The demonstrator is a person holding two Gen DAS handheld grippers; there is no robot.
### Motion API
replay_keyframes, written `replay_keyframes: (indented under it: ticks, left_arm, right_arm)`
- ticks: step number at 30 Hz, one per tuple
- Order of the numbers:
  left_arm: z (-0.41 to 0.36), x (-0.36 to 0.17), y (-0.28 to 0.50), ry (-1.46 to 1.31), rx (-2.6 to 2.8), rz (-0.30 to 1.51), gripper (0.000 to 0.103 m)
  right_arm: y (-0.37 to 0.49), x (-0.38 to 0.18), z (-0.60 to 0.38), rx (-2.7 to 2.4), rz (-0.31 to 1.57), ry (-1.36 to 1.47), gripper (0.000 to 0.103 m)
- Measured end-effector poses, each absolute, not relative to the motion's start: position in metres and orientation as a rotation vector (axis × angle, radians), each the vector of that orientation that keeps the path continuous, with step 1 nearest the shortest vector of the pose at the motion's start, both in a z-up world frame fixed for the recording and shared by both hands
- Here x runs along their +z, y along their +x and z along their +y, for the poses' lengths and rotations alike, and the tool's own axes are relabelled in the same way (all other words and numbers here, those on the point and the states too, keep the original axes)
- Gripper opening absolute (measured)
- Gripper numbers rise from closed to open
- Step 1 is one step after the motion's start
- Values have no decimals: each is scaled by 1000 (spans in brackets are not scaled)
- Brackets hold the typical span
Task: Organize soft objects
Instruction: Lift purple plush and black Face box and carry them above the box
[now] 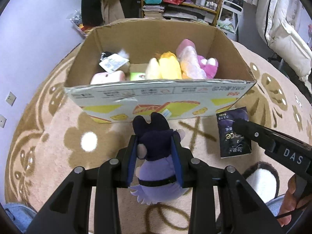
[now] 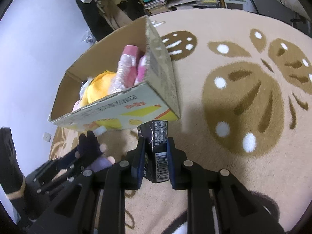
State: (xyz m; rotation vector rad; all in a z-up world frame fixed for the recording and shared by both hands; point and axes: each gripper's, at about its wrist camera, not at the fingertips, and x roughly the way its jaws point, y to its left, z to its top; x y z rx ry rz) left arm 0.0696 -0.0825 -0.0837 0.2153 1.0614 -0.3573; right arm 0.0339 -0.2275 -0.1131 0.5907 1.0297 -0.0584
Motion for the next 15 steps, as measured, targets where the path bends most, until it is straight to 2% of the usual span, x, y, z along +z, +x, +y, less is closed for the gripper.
replay_keyframes:
  ticks: [15]
  left_arm:
    - [-45,-40,57,265,-264,920,32]
  right_arm:
    - [23,-63,-198,-40,894,473,22]
